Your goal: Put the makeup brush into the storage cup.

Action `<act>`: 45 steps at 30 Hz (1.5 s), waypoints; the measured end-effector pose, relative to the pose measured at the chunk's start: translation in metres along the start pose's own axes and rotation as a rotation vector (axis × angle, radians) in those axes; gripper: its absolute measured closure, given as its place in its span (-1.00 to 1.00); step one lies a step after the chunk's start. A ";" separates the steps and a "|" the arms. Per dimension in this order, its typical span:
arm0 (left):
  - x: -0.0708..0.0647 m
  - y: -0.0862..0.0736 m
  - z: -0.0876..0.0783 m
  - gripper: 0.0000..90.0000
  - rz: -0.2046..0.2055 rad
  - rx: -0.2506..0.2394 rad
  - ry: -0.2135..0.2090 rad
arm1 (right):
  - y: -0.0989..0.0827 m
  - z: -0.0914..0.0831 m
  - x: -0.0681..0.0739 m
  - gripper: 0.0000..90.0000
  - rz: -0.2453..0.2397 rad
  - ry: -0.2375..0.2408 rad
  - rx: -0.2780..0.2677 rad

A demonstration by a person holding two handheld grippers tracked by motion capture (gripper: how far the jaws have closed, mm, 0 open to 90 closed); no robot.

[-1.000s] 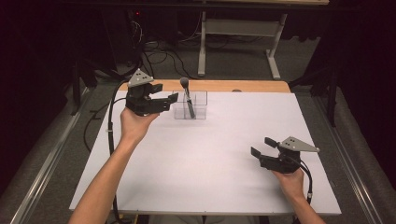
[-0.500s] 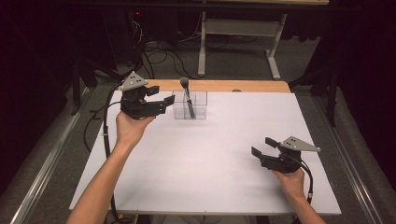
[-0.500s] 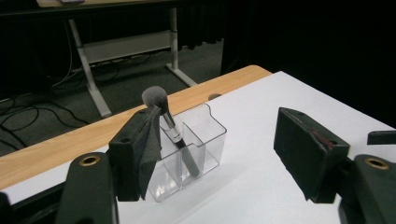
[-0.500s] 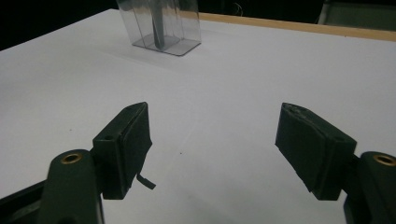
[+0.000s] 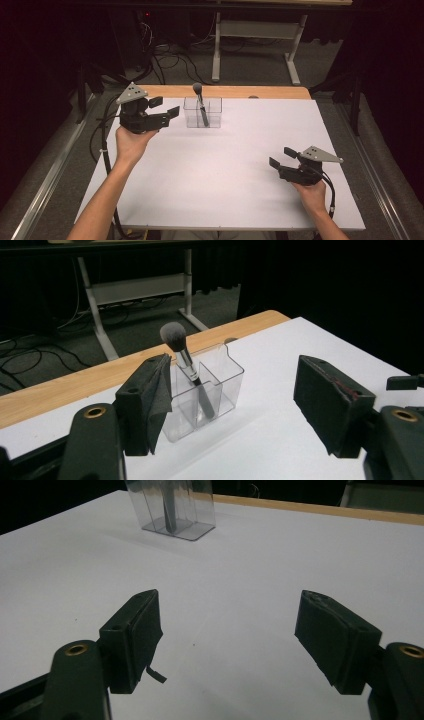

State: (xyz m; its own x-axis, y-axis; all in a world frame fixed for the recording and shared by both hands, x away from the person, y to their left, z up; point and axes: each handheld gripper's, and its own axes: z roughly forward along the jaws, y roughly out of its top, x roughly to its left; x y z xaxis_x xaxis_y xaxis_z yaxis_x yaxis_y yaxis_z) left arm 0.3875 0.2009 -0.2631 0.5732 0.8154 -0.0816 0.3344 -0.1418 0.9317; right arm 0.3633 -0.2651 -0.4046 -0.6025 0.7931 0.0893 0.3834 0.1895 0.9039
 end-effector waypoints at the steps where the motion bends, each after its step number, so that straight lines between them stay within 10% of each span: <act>1: 0.000 -0.001 -0.001 -0.30 0.001 0.000 0.001 | 0.000 0.000 0.000 -0.37 0.001 0.000 0.000; 45: 0.007 -0.059 -0.011 -0.34 -0.090 0.018 -0.007 | 0.000 -0.001 0.000 -0.37 -0.002 -0.006 -0.010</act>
State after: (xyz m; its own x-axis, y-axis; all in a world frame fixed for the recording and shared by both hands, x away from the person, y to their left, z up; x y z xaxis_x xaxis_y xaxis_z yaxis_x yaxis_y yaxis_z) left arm 0.3635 0.2213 -0.3147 0.5456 0.8212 -0.1674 0.3983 -0.0783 0.9139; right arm 0.3625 -0.2656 -0.4039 -0.5990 0.7963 0.0848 0.3748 0.1852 0.9084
